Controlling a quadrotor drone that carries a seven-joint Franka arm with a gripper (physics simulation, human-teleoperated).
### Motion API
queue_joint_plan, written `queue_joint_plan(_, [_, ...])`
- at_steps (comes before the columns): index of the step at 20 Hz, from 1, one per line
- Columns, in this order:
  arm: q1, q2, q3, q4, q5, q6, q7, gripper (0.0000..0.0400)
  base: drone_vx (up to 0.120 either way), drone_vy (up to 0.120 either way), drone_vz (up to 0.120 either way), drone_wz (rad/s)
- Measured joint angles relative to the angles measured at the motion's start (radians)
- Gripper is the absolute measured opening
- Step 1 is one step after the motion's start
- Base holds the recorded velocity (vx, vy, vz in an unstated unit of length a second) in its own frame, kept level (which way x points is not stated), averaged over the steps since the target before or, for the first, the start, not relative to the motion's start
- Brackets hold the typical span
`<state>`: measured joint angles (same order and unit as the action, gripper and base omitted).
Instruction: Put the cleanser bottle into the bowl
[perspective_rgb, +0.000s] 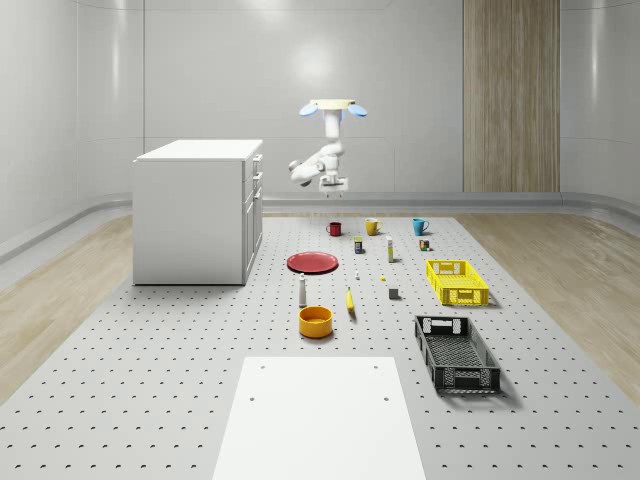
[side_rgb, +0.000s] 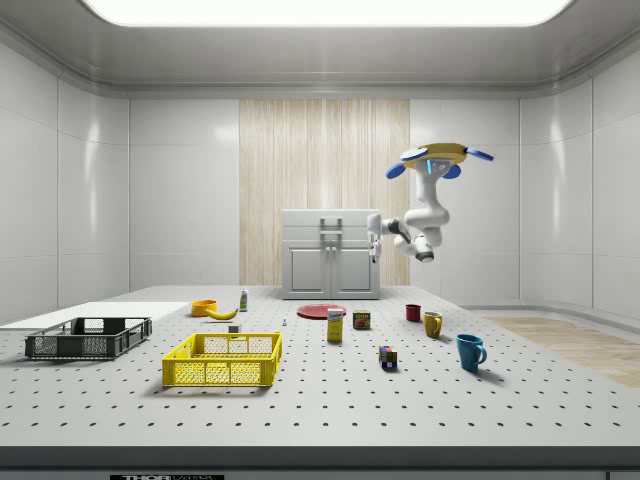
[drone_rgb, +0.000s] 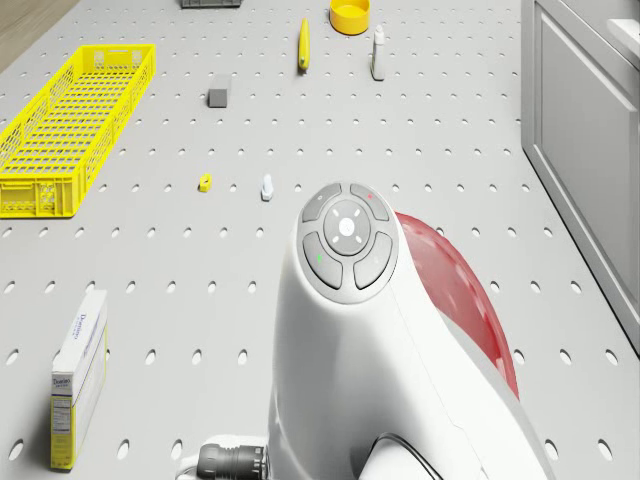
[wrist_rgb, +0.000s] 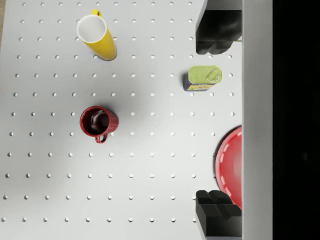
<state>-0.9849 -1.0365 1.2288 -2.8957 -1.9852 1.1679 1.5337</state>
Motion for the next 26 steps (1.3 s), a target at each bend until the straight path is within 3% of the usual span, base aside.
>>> queue_joint_plan(5, [-0.037,-0.032,0.021,-0.001,0.001,0.006,0.027,0.04,0.12,-0.112,-0.008,0.0])
queue_joint_plan(23, [-0.089,-0.128,0.06,0.005,0.044,0.078,0.071,0.04,0.12,0.0,0.0,0.0])
queue_joint_plan(26, [-0.094,-0.143,0.065,0.006,0.052,0.092,0.076,0.04,0.12,0.0,-0.12,0.0])
